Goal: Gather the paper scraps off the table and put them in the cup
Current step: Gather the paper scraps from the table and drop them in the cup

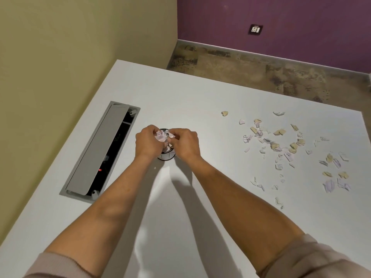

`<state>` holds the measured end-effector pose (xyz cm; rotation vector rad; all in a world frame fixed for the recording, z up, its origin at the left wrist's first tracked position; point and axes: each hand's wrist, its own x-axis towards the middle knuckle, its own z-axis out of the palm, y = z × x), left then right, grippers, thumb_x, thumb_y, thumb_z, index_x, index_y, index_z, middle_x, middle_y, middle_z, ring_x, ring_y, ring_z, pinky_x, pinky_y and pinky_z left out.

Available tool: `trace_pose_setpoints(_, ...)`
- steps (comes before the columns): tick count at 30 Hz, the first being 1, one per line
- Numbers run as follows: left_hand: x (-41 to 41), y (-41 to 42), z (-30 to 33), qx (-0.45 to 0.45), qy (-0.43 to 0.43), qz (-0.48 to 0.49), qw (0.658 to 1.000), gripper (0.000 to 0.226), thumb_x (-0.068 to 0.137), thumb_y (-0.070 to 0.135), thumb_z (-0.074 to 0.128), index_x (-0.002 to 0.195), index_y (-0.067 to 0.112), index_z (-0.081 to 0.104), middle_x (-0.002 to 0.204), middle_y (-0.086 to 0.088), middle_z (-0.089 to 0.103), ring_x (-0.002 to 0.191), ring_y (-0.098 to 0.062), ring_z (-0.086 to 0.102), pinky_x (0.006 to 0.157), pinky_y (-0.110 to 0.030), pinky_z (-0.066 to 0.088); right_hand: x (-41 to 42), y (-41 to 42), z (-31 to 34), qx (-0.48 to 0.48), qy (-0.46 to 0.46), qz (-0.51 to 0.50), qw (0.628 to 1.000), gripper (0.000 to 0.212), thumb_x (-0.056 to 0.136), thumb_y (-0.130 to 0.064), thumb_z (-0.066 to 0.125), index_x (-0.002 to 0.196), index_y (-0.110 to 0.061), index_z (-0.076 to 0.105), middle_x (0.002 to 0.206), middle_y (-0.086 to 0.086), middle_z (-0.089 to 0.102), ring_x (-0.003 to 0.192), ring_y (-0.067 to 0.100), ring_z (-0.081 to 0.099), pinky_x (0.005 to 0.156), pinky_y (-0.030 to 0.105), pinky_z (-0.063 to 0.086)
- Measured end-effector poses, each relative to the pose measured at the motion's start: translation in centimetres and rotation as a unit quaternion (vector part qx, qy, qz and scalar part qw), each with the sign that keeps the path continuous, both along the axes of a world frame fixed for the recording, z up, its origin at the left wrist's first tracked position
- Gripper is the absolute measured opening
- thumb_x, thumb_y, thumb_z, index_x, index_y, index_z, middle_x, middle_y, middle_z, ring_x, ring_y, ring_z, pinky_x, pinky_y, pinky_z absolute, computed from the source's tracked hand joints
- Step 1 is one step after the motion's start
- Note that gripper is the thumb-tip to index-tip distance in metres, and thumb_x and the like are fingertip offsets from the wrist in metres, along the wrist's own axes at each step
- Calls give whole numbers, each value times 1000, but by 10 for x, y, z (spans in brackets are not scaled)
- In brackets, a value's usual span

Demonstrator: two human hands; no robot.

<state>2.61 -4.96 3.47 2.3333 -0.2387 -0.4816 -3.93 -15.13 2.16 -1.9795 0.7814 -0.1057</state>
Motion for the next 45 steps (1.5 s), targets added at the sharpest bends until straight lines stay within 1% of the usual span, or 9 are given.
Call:
trace_pose_setpoints(4,5,1,4,47,-11,-75,996,39,73,5,76,110,9,64,107,-9,69,104,-28,61,82,-31,50,3,-6,-2,-8,12,32,999,41,88,-7,63,128,-14,61,115,8,70,110,22,62,88,20,44)
trace_pose_setpoints(6,6,2,5,68,-17,-110,991,41,76,7,74,115,10,64,111,-8,69,108,-28,60,87,-33,51,1,-7,-1,-25,0,42,999,38,86,0,59,120,-14,67,110,7,72,103,22,64,85,20,47)
trace_pose_setpoints(9,5,1,8,71,-57,-133,987,35,78,10,69,112,17,70,106,-6,71,103,-27,63,86,-32,51,-5,-8,-1,-54,-17,54,997,34,81,4,55,97,-17,75,91,3,75,87,23,65,77,32,53)
trace_pose_setpoints(17,3,-20,-18,187,-87,-225,952,12,85,10,64,92,14,73,98,-8,68,96,-32,63,70,-31,44,-17,-8,-20,16,20,0,1000,7,85,-10,67,88,-12,73,62,13,61,65,30,53,71,34,51)
trace_pose_setpoints(22,16,-32,-31,244,-66,-244,936,21,84,2,56,95,9,72,99,-11,68,95,-30,63,77,-33,49,-18,-4,-30,81,12,-27,996,19,87,-9,61,103,0,64,65,15,67,64,31,66,72,47,58)
trace_pose_setpoints(26,19,-40,-38,275,-65,-266,921,17,82,-2,55,87,9,67,87,-9,65,81,-26,60,72,-33,52,-16,-6,-33,115,17,-12,993,48,83,1,48,125,-16,63,51,-7,61,56,12,66,71,41,61)
trace_pose_setpoints(31,26,-45,-38,290,-51,-258,920,9,83,5,57,77,11,56,82,-9,55,74,-26,56,64,-31,44,-17,-7,-30,131,13,-17,991,51,85,-4,53,133,-19,58,64,-1,72,67,7,71,67,17,53)
trace_pose_setpoints(40,31,-41,-32,291,-30,-280,915,16,83,4,58,94,7,69,101,-13,66,83,-29,63,74,-35,55,-17,-7,-32,152,19,-27,988,51,84,-5,54,131,-24,61,63,-6,71,71,12,73,81,32,59)
trace_pose_setpoints(45,37,-30,-18,265,-42,-289,919,24,82,6,65,103,17,73,109,-10,66,98,-27,64,85,-36,55,-16,-7,-34,162,18,-42,986,55,78,-3,51,127,-23,62,65,-2,73,68,15,73,79,29,59)
